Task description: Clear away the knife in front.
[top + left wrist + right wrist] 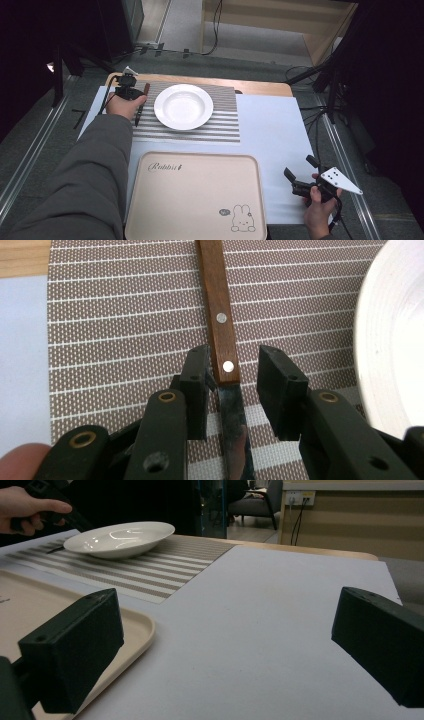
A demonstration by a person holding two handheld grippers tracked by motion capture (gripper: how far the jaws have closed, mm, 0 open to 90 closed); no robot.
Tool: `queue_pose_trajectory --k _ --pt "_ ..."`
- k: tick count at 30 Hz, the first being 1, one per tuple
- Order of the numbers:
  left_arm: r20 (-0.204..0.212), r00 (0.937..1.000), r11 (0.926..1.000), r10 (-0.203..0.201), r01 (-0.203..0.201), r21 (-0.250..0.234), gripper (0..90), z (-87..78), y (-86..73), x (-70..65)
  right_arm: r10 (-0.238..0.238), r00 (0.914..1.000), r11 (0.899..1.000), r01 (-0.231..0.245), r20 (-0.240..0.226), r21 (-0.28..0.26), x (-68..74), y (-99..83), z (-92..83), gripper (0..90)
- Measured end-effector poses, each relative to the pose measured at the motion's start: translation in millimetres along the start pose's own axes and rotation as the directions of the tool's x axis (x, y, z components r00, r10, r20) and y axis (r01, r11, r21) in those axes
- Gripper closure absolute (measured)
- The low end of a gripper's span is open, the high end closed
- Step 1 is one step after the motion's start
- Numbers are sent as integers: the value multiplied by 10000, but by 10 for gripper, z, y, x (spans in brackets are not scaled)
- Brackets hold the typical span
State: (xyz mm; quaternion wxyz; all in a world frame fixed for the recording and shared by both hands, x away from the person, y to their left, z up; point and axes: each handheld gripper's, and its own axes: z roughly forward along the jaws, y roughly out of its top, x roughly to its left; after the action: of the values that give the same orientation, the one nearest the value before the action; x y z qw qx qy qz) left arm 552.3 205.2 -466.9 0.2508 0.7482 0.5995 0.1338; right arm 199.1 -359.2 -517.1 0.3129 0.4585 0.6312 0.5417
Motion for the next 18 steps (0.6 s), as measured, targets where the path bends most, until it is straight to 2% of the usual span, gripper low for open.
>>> queue_pose_trajectory --k 6,12,16,18 --pt "-50 10000 9999 -35 34 -108 683 39 0 -26 -22 10000 10000 22 27 -14 -1 0 3 0" --pt "-225 9997 10000 -9 10 67 695 115 -22 -16 31 10000 10000 -31 42 -28 -2 -2 3 0" --pt "-333 9994 10000 52 -50 33 734 123 -24 -30 32 10000 10000 -32 33 -27 -3 -2 4 0" --pt "-523 9986 9999 105 -103 36 770 122 -27 -34 30 10000 10000 -30 41 -6 -3 -2 6 0"
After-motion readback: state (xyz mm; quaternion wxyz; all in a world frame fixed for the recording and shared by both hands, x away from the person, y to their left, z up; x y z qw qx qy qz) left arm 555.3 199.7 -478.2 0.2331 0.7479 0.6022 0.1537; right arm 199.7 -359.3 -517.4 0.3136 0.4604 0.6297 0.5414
